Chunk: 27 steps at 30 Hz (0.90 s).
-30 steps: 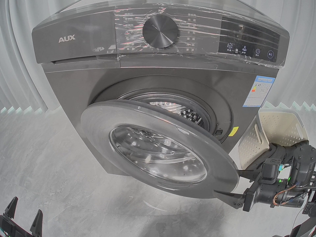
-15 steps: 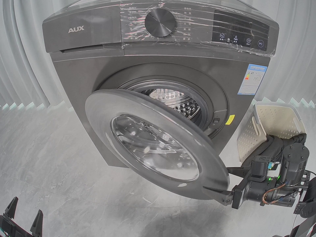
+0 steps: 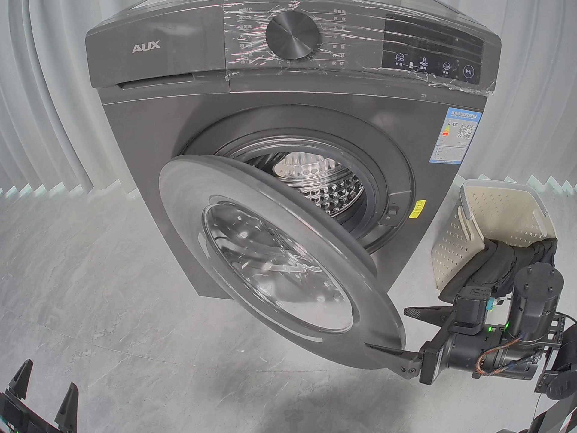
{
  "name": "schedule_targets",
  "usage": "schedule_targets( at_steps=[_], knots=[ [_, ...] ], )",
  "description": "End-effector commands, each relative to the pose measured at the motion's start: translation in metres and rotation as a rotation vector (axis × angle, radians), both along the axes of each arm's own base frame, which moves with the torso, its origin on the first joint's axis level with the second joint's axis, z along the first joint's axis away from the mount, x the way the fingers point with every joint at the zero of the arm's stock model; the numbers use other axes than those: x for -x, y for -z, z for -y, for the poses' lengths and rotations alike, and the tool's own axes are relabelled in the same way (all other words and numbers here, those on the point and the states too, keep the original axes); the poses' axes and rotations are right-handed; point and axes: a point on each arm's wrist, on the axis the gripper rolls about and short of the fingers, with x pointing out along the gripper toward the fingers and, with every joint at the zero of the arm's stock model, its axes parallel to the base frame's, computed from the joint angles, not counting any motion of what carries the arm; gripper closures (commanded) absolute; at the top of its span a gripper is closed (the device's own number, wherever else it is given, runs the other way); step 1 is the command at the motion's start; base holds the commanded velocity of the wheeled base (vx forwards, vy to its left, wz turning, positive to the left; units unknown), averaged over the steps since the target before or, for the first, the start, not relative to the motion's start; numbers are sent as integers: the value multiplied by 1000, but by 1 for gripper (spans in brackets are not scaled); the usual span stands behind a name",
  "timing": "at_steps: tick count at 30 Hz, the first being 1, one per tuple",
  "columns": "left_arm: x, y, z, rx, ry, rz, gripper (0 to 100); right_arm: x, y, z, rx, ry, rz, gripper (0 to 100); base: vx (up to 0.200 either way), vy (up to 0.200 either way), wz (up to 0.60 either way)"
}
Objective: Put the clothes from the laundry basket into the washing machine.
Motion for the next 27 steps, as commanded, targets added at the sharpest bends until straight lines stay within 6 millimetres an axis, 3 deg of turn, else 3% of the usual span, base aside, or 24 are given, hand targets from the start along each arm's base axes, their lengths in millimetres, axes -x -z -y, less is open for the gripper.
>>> schedule_targets(
  at_steps=[1,12,18,23,27],
  knots=[
    [0,5,0,0,0,-1,0,-2,4,-4,10,-10,-13,0,0,0,0],
    [0,5,0,0,0,-1,0,9,10,-8,6,-53,-18,0,0,0,0],
    [0,5,0,-1,0,-3,0,1,4,-10,-13,-32,2,0,-200,0,0],
    [0,5,0,0,0,-1,0,-14,7,-13,-8,3,-3,0,0,0,0],
    [0,5,0,0,0,-1,0,-13,11,-17,-11,-12,5,0,0,0,0]
  ],
)
